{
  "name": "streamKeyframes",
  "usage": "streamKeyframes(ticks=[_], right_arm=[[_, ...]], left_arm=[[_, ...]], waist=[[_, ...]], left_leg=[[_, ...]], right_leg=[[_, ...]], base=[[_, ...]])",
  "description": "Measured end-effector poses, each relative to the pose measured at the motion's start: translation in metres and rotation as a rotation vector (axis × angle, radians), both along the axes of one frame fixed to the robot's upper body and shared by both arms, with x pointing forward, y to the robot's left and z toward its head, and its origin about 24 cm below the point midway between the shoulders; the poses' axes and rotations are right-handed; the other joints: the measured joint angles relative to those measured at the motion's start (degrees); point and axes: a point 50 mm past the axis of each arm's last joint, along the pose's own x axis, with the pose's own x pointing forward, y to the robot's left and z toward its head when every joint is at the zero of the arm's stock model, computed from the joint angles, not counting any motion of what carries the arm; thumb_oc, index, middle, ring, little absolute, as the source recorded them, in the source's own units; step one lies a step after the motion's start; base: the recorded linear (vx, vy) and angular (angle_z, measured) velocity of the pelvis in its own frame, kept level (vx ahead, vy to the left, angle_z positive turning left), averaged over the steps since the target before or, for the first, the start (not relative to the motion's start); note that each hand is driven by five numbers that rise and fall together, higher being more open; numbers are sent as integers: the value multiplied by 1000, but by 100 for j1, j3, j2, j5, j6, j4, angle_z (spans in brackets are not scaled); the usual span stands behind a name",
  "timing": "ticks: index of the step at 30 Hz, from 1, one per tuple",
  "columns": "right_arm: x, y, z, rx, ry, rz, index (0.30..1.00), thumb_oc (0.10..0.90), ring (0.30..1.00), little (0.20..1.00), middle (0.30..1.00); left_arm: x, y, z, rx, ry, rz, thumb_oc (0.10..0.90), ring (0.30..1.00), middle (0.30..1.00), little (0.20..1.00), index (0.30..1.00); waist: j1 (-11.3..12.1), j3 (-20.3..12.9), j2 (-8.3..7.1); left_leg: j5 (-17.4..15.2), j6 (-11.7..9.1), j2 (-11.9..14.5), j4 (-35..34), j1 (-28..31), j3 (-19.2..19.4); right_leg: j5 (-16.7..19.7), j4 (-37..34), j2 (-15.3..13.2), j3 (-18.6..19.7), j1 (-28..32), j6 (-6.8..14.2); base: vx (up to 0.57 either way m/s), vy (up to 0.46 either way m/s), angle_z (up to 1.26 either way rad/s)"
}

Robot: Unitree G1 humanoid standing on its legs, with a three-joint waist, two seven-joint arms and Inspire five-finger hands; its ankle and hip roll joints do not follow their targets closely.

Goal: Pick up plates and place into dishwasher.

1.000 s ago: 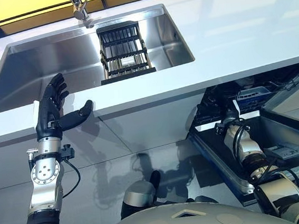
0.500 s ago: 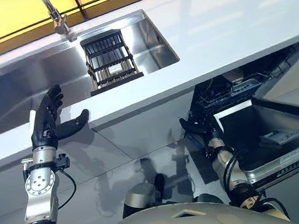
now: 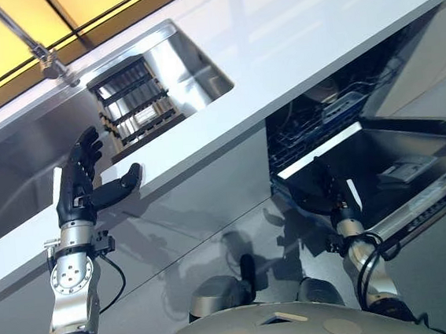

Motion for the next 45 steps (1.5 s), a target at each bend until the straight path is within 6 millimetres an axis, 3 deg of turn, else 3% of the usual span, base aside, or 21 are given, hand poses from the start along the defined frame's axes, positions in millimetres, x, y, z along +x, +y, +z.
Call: streamKeyframes(ticks=[2,5,9,13,21,30,34,39,45], right_arm=[[-8,-11,4,42,-22,-28,900,800,900,900,900],[-9,-22,11,97,-74,-79,900,800,900,900,900],[-8,-40,23,170,-155,-176,900,800,900,900,900],[-9,-43,21,240,-151,-225,900,800,900,900,900],[-18,-47,8,348,-123,-461,900,800,900,900,900],[-50,-64,-31,444,26,-757,900,800,900,900,900],[-59,-75,-38,474,47,-830,900,800,900,900,900],[-50,-103,-28,482,-4,-852,900,800,900,900,900],[-53,-116,-26,537,-29,-833,900,800,900,900,900]], left_arm=[[-6,10,3,14,-10,43,800,900,900,900,900],[-12,22,7,28,-20,96,800,900,900,900,900],[-13,27,11,34,-32,122,800,900,900,900,900],[-12,27,11,33,-36,123,800,900,900,900,900],[-5,29,10,20,-42,143,800,900,900,900,900],[1,36,11,21,-39,175,800,900,900,900,900],[19,35,16,-89,-77,179,800,900,900,900,900],[32,30,23,-212,-137,173,800,900,900,900,900],[31,31,19,-276,-121,173,800,900,900,900,900]], waist=[[-88,-128,-268],[-182,-257,-468],[-372,-309,-515],[-561,-322,-494],[-664,-609,-244],[-644,-710,-103],[-670,-512,112],[-702,-46,495],[-659,139,625]], left_leg=[[-40,-42,65,0,10,97],[-81,-75,120,-1,25,195],[-107,-93,195,-1,62,399],[-135,-129,236,-2,174,415],[-186,-190,308,-4,273,398],[-204,-215,317,-3,308,378],[-156,-169,237,7,276,252],[-164,-184,94,354,-129,134],[-177,-245,92,552,-190,94]], right_leg=[[37,-99,68,71,6,-51],[83,-216,144,175,22,-94],[232,-392,243,405,37,-125],[321,-567,305,484,187,-149],[399,-744,398,602,318,-228],[383,-739,386,580,353,-204],[192,-312,273,462,182,-200],[-190,683,42,419,-472,-230],[-523,1313,-18,404,-713,-384]], base=[[-81,-165,-23],[-70,-148,-26],[-90,-154,-27],[-61,-126,-13],[-36,-100,-9],[8,-36,0],[-28,63,16],[-9,59,12],[55,47,3]])
